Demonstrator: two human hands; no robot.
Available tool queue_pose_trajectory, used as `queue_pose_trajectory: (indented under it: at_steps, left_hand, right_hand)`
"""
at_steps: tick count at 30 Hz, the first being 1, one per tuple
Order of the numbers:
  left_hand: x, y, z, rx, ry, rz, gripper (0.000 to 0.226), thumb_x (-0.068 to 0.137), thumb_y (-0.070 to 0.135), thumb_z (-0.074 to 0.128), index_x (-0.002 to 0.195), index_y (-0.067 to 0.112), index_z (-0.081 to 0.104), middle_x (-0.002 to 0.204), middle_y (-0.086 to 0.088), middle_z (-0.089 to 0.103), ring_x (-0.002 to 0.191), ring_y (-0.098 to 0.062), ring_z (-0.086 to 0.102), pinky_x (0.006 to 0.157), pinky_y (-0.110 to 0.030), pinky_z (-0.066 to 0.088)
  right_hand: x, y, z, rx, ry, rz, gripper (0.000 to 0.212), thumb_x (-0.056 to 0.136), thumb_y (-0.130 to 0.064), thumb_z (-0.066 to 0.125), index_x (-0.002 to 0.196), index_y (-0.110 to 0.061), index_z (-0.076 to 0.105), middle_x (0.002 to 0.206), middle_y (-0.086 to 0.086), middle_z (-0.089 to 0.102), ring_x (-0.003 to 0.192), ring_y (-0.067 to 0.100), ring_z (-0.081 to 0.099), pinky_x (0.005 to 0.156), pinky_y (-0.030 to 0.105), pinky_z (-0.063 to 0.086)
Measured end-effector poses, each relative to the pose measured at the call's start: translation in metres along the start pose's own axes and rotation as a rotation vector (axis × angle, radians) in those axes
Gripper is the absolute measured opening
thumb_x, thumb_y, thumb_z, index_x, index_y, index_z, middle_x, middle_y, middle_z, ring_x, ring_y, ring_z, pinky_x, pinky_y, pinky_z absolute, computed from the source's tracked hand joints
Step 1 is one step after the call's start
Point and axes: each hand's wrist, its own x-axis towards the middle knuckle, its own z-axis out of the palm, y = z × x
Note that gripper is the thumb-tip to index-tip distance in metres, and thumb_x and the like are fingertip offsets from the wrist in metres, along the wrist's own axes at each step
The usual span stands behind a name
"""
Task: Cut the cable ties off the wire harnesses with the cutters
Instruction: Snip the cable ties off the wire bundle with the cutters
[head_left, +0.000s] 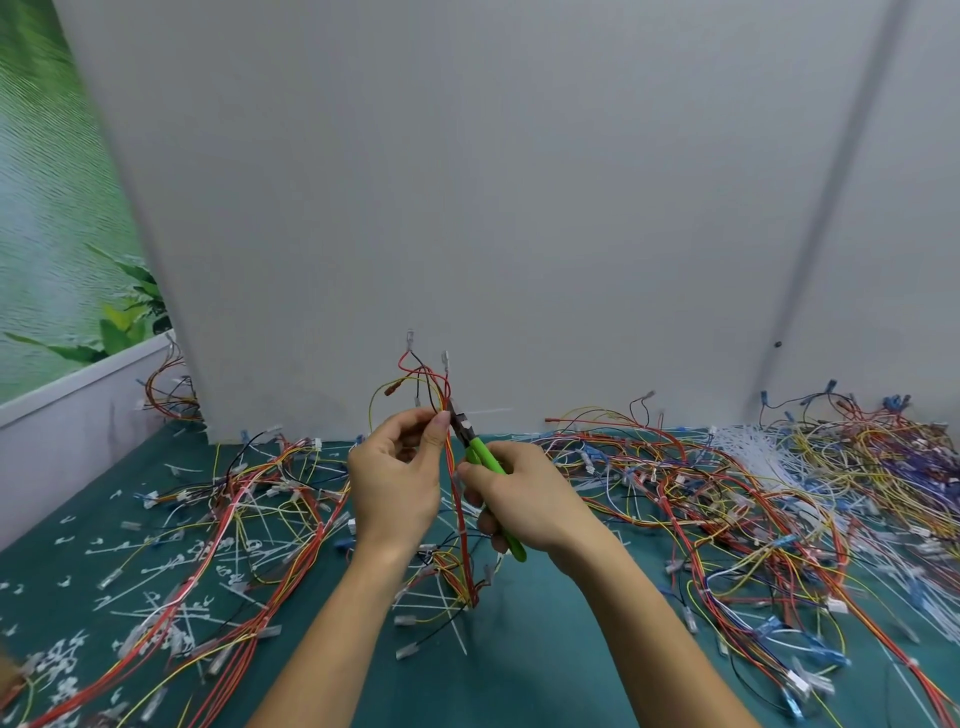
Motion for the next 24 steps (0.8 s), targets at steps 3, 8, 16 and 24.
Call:
queue_pose_trajectory:
  at_steps: [3,8,16,24]
  left_hand:
    - [0.0004,0.0000,-0.0008,0.002,-0.016,-0.003,0.010,0.089,0.030,0.076,0.090,0.038,0.070,0.087,0.024,0.074,0.084,0.001,0.070,0.068,-0.010,0.053]
    - [0.0003,-0.0016,-0.0013,0.014,-0.035,-0.002,0.007,0.089,0.031,0.075,0.092,0.036,0.071,0.086,0.023,0.074,0.083,0.000,0.070,0.067,-0.011,0.053]
    - [-0.0002,-0.0037,-0.0002,0.026,-0.038,0.016,0.006,0.089,0.033,0.074,0.091,0.037,0.070,0.086,0.022,0.073,0.081,-0.001,0.069,0.065,-0.011,0.052]
    - [0.0009,-0.0059,-0.0007,0.000,-0.045,-0.012,0.006,0.089,0.034,0.074,0.093,0.035,0.069,0.087,0.019,0.073,0.082,-0.004,0.069,0.067,-0.013,0.053]
  right_hand:
    - [-0.0007,-0.0016,0.0004,0.025,-0.016,0.008,0.016,0.101,-0.025,0.057,0.102,-0.011,0.063,0.086,0.007,0.062,0.066,0.018,0.062,0.058,0.039,0.059]
    - [-0.0008,-0.0012,0.0000,0.002,-0.030,0.011,0.016,0.102,-0.026,0.056,0.103,-0.012,0.063,0.091,0.008,0.064,0.069,0.017,0.065,0.064,0.042,0.062]
    - [0.0002,0.0009,0.0001,-0.044,0.023,0.003,0.018,0.103,-0.024,0.053,0.097,-0.010,0.061,0.079,0.009,0.054,0.051,0.015,0.051,0.045,0.027,0.046]
    - [0.0008,0.0007,0.0006,0.022,-0.036,0.012,0.020,0.102,-0.033,0.058,0.102,-0.014,0.062,0.093,0.008,0.064,0.065,0.014,0.067,0.061,0.036,0.062]
